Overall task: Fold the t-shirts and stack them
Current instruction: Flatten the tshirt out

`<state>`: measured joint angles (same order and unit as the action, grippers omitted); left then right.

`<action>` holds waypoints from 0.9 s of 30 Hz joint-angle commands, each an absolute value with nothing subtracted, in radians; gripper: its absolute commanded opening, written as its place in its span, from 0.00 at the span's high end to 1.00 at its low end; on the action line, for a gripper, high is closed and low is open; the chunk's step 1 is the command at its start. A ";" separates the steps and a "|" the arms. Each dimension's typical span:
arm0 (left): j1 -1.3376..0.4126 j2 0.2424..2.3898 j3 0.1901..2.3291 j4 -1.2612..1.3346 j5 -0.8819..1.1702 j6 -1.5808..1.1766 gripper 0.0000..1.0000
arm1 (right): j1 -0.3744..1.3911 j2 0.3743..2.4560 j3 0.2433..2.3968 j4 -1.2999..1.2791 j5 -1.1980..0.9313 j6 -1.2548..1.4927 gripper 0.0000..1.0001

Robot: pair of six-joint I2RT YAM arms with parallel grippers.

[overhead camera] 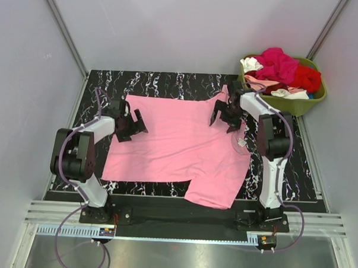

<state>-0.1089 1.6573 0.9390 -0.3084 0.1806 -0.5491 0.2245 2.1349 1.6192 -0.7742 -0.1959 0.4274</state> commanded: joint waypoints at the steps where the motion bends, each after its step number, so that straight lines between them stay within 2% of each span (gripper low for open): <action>1: -0.029 1.723 1.079 -0.390 0.176 -0.516 0.01 | 0.248 2.305 1.865 -0.880 -0.183 0.408 0.00; 3: 0.023 1.779 1.142 -0.426 0.187 -0.503 0.01 | 0.258 2.455 2.134 -0.992 -0.181 0.400 0.00; 4: 0.037 1.826 1.211 -0.440 0.193 -0.489 0.01 | 0.258 2.512 2.337 -1.068 -0.190 0.397 0.00; 8: 0.086 1.961 1.405 -0.506 0.192 -0.459 0.01 | 0.255 2.778 2.815 -1.173 -0.247 0.413 0.00; 9: 0.095 1.989 1.445 -0.538 0.189 -0.454 0.01 | 0.249 2.810 2.835 -1.154 -0.273 0.425 0.00; 10: 0.100 2.015 1.518 -0.554 0.189 -0.439 0.01 | 0.244 2.800 2.818 -1.125 -0.297 0.461 0.00; 14: 0.113 2.098 1.644 -0.588 0.195 -0.402 0.01 | 0.239 2.663 2.513 -0.889 -0.336 0.488 0.01; 18: 0.101 2.067 1.723 -0.646 0.183 -0.383 0.01 | 0.239 2.643 2.551 -1.021 -0.263 0.460 0.00; 22: 0.038 1.872 1.561 -0.600 0.143 -0.385 0.01 | 0.239 2.496 2.328 -1.026 -0.105 0.457 0.00; 27: 0.005 1.730 1.292 -0.476 0.178 -0.449 0.01 | 0.241 2.235 2.103 -0.988 -0.026 0.453 0.00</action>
